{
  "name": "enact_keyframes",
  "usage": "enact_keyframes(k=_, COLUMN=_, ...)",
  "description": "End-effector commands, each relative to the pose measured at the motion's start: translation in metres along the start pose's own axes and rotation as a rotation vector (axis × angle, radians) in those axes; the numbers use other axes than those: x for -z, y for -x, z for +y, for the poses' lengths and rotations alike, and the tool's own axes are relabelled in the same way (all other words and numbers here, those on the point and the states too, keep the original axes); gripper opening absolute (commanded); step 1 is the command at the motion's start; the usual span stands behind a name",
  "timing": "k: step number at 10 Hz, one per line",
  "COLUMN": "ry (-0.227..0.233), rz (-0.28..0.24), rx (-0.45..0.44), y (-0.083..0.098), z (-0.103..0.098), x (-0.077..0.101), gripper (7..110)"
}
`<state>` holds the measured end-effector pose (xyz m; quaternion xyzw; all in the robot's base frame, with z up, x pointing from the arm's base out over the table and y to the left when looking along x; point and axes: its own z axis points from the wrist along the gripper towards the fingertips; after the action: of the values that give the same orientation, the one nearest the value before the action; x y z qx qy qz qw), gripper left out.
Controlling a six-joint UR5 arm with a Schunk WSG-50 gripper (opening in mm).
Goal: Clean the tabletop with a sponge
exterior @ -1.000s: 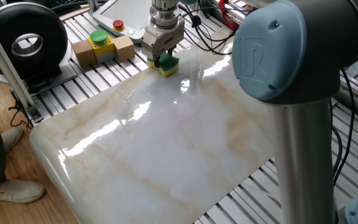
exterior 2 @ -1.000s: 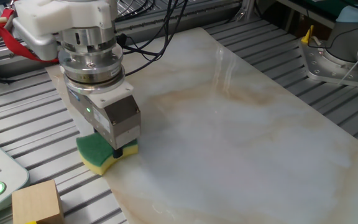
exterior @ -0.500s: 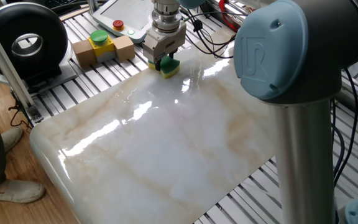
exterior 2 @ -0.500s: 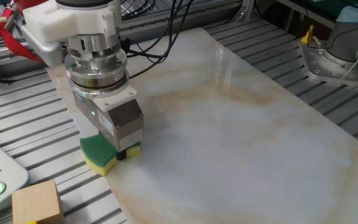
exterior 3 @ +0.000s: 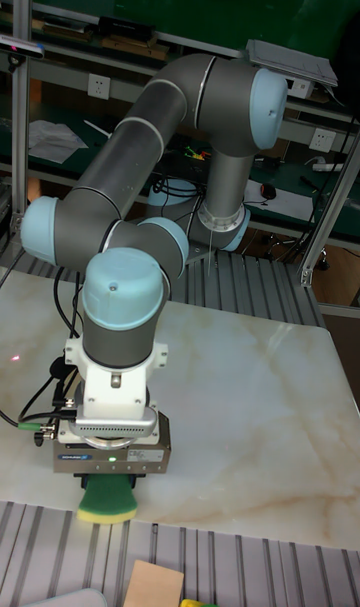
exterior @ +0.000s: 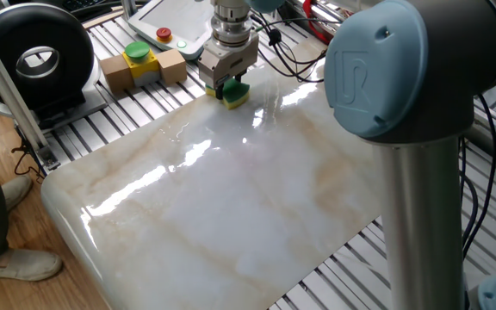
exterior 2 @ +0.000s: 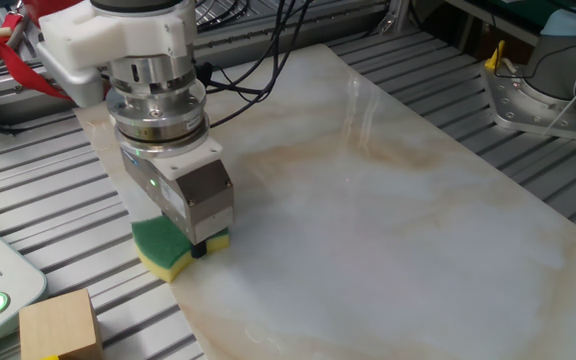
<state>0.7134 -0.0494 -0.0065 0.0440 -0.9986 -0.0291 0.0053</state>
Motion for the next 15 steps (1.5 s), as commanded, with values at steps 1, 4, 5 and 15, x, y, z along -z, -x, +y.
enact_keyframes(k=1, ry=0.019, rz=0.002, rx=-0.005, y=-0.0008, z=0.0032, x=0.0005, gripper=7)
enact_keyframes(k=4, ry=0.034, rz=0.005, rx=-0.007, y=-0.0015, z=0.0069, x=-0.0002, gripper=7)
enact_keyframes(k=5, ry=0.036, rz=0.005, rx=-0.007, y=-0.0014, z=0.0073, x=-0.0002, gripper=7)
enact_keyframes(k=15, ry=0.032, rz=0.013, rx=-0.011, y=-0.0043, z=0.0083, x=-0.0021, gripper=7)
